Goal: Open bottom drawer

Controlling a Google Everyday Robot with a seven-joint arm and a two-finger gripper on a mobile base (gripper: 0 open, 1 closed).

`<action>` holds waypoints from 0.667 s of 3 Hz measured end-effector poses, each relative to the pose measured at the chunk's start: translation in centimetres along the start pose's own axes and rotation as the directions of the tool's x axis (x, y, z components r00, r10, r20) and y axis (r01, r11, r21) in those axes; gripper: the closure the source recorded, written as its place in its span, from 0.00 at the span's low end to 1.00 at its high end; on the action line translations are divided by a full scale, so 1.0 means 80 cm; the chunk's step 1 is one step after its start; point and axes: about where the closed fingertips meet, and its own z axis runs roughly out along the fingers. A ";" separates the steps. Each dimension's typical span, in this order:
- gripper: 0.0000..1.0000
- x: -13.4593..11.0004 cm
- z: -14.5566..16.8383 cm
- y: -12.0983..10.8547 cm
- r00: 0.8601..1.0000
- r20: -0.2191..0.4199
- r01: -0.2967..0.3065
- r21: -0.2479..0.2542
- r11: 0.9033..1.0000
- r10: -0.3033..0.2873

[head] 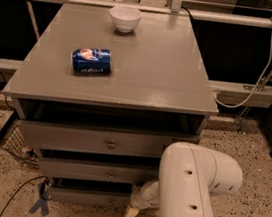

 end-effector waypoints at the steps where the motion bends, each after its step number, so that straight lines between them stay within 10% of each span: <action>1: 0.00 0.004 0.001 0.002 1.000 -0.004 -0.009 -0.010 1.000 0.009; 2: 0.02 0.007 0.000 0.009 1.000 -0.018 -0.019 -0.026 0.999 0.018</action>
Offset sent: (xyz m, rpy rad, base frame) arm -0.0090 -0.0081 -0.0032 -0.0205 0.0466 -0.0154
